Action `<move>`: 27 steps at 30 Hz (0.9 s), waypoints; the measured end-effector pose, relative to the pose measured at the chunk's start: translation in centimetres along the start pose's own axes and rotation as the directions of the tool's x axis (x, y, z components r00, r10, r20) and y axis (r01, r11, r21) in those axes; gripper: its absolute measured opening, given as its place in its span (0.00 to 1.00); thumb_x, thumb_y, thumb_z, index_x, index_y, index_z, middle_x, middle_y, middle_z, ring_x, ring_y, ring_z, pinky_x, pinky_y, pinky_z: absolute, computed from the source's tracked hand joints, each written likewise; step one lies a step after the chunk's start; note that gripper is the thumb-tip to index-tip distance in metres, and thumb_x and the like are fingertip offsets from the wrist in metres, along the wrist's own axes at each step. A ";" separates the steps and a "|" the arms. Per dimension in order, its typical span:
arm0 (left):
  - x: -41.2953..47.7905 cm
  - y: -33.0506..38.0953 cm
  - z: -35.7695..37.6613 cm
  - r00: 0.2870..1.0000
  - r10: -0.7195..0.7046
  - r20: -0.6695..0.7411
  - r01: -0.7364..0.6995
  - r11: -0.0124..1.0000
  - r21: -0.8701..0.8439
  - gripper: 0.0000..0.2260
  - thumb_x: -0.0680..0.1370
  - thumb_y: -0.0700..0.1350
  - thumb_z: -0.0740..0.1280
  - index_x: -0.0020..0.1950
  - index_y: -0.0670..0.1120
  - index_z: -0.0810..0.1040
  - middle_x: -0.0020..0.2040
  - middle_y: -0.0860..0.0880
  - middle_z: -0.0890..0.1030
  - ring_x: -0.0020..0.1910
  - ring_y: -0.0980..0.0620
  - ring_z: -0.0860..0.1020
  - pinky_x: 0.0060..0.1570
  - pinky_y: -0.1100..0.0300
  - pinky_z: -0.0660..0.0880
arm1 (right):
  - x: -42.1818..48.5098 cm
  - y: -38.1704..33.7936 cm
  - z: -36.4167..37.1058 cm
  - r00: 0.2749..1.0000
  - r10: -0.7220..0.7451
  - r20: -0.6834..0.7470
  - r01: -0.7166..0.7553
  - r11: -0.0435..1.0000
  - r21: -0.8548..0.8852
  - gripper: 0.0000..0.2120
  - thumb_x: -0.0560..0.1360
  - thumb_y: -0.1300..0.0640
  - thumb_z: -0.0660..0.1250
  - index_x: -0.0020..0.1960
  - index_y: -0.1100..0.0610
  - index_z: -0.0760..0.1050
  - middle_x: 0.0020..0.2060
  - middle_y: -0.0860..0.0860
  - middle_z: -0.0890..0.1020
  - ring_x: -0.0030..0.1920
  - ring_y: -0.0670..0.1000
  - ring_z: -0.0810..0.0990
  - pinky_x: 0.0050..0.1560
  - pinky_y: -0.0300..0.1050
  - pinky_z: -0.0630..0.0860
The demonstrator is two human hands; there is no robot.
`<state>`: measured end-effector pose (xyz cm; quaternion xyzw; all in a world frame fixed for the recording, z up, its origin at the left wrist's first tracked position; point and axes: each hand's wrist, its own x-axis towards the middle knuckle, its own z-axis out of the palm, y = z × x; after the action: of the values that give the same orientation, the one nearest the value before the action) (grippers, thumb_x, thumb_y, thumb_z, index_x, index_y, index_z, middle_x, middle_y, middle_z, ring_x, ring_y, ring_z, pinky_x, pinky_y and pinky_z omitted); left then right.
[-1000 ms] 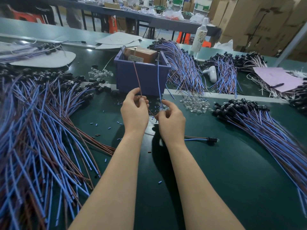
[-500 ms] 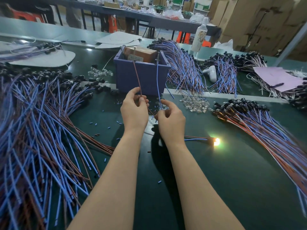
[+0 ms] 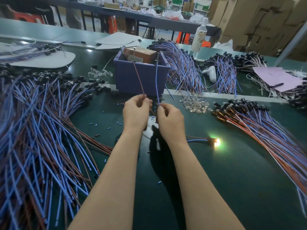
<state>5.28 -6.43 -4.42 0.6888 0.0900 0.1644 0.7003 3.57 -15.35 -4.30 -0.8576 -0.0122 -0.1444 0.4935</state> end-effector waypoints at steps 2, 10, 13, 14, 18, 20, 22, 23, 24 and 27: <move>-0.2 0.4 -0.1 0.996 -0.010 0.092 0.004 0.998 0.066 0.08 0.81 0.40 0.61 0.49 0.45 0.80 0.47 0.44 0.83 0.51 0.44 0.81 0.58 0.48 0.76 | 0.0 -0.6 -0.5 0.987 -0.047 0.155 0.053 0.998 -0.036 0.12 0.81 0.55 0.57 0.52 0.57 0.78 0.35 0.46 0.77 0.42 0.50 0.75 0.43 0.40 0.66; -2.6 6.1 0.1 0.935 0.241 0.261 -0.232 0.970 -0.066 0.10 0.81 0.42 0.62 0.42 0.49 0.78 0.39 0.52 0.78 0.32 0.65 0.73 0.34 0.72 0.71 | -0.9 -3.2 -5.5 0.941 -0.205 0.269 0.264 0.943 -0.204 0.10 0.79 0.54 0.62 0.50 0.57 0.80 0.44 0.53 0.75 0.44 0.52 0.73 0.47 0.44 0.68; -3.6 9.0 1.9 0.864 0.412 0.290 -0.443 0.895 0.049 0.06 0.80 0.48 0.64 0.47 0.51 0.80 0.44 0.51 0.78 0.36 0.64 0.73 0.39 0.73 0.67 | -1.1 -4.0 -8.2 0.957 -0.208 0.204 0.258 0.930 -0.262 0.13 0.79 0.52 0.61 0.37 0.53 0.76 0.32 0.48 0.73 0.31 0.44 0.70 0.34 0.38 0.66; -4.0 9.6 2.8 0.853 0.441 0.280 -0.482 0.871 0.094 0.07 0.79 0.51 0.64 0.48 0.52 0.80 0.40 0.53 0.76 0.33 0.63 0.72 0.36 0.71 0.66 | -1.2 -4.0 -9.2 0.968 -0.222 0.116 0.245 0.936 -0.251 0.16 0.79 0.53 0.60 0.33 0.52 0.71 0.27 0.46 0.71 0.27 0.43 0.68 0.29 0.37 0.63; -6.5 9.6 7.2 0.880 0.346 0.326 -0.430 0.872 0.234 0.12 0.80 0.54 0.61 0.53 0.49 0.80 0.32 0.52 0.77 0.32 0.56 0.75 0.34 0.66 0.68 | -1.5 -2.3 -12.9 0.905 -0.130 -0.406 0.150 0.988 0.018 0.17 0.79 0.51 0.62 0.32 0.50 0.74 0.26 0.46 0.78 0.29 0.42 0.76 0.36 0.40 0.73; -7.7 9.0 9.8 0.863 0.230 0.450 -0.339 0.924 0.178 0.14 0.81 0.49 0.60 0.54 0.42 0.81 0.42 0.40 0.82 0.43 0.42 0.80 0.46 0.56 0.77 | -1.7 -0.8 -14.4 0.824 -0.002 -0.566 0.099 0.985 0.140 0.16 0.79 0.52 0.63 0.33 0.50 0.76 0.27 0.41 0.78 0.28 0.38 0.76 0.40 0.40 0.75; -8.5 8.5 12.3 0.847 0.188 0.497 -0.303 0.939 0.161 0.14 0.81 0.46 0.60 0.49 0.39 0.82 0.44 0.38 0.83 0.47 0.40 0.80 0.49 0.52 0.77 | -1.9 1.0 -15.6 0.760 0.158 -0.630 0.110 0.925 0.365 0.15 0.79 0.55 0.63 0.35 0.52 0.77 0.28 0.43 0.80 0.30 0.41 0.79 0.42 0.43 0.79; -8.8 8.3 13.5 0.842 0.177 0.511 -0.303 0.937 0.176 0.13 0.81 0.46 0.61 0.49 0.41 0.82 0.45 0.40 0.83 0.48 0.41 0.80 0.49 0.54 0.77 | -2.1 1.8 -16.2 0.749 0.257 -0.611 0.136 0.842 0.521 0.14 0.80 0.57 0.62 0.36 0.54 0.77 0.28 0.45 0.81 0.31 0.45 0.80 0.41 0.43 0.80; -9.1 8.1 14.8 0.833 0.157 0.530 -0.298 0.936 0.190 0.11 0.80 0.47 0.62 0.51 0.43 0.82 0.46 0.42 0.84 0.49 0.43 0.80 0.49 0.55 0.75 | -2.2 2.6 -16.7 0.752 0.347 -0.560 0.163 0.726 0.668 0.14 0.80 0.58 0.61 0.38 0.56 0.77 0.28 0.47 0.82 0.31 0.46 0.81 0.39 0.42 0.81; -10.3 6.9 18.6 0.802 0.098 0.590 -0.256 0.948 0.191 0.10 0.79 0.45 0.63 0.55 0.44 0.81 0.52 0.44 0.83 0.54 0.46 0.80 0.55 0.57 0.74 | -2.9 5.0 -18.1 0.767 0.511 -0.389 0.182 0.408 0.895 0.13 0.82 0.59 0.57 0.42 0.60 0.75 0.28 0.50 0.83 0.30 0.46 0.82 0.36 0.38 0.80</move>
<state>1.54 -27.47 2.09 0.7974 -0.1689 0.0015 0.5793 -2.67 -32.93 -0.79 -0.3548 0.1649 -0.3310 0.8587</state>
